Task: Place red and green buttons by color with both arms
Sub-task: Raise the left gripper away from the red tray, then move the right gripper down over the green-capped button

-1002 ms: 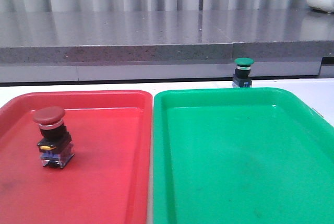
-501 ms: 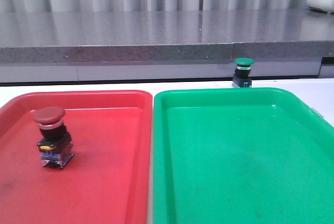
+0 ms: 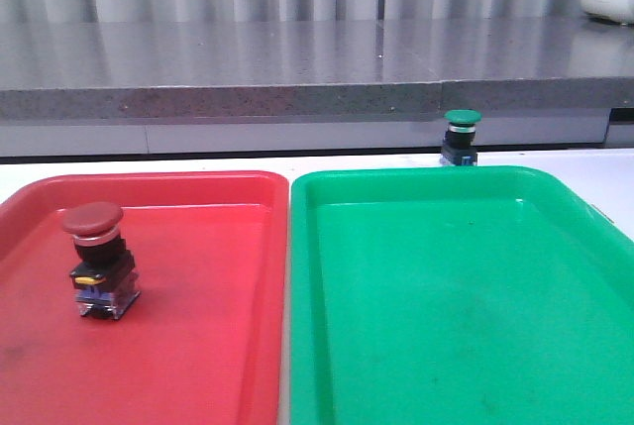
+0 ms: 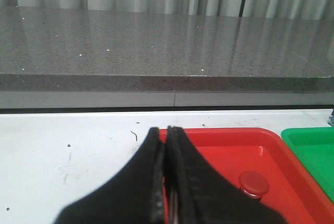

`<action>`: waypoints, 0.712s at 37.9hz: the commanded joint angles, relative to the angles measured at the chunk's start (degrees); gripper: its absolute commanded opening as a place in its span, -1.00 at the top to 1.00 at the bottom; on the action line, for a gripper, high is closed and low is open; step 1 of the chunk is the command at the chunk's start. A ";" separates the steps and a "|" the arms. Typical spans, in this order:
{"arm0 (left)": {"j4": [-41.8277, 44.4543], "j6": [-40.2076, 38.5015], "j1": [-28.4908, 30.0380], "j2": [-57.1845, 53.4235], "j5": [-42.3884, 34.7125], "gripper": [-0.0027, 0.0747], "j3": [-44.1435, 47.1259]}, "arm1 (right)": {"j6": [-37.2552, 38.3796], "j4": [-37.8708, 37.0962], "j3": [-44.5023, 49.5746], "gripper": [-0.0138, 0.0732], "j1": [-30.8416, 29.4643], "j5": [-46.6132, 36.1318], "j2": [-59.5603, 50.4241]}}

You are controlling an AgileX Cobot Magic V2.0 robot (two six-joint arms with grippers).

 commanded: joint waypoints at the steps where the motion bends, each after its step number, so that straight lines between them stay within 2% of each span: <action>1: -0.26 -0.38 0.10 -0.86 -4.21 0.98 -1.49 | -0.48 -0.15 -6.25 -0.80 -0.32 -4.59 8.11; 7: -0.26 -0.38 0.10 -0.86 -4.21 0.98 -1.49 | -0.48 0.46 -13.45 -0.80 0.61 -4.52 20.10; 17: -0.26 -0.38 0.10 -0.86 -4.21 0.98 -1.49 | -0.48 1.42 -25.96 -0.80 7.92 -2.69 37.24; 21: -0.26 -0.38 0.10 -0.86 -4.21 0.98 -1.49 | -0.48 3.01 -31.94 -0.80 10.21 0.56 43.55; 27: -0.26 -0.38 0.10 -0.86 -4.21 0.98 -1.49 | 0.01 5.53 -41.24 -0.80 10.46 6.52 51.38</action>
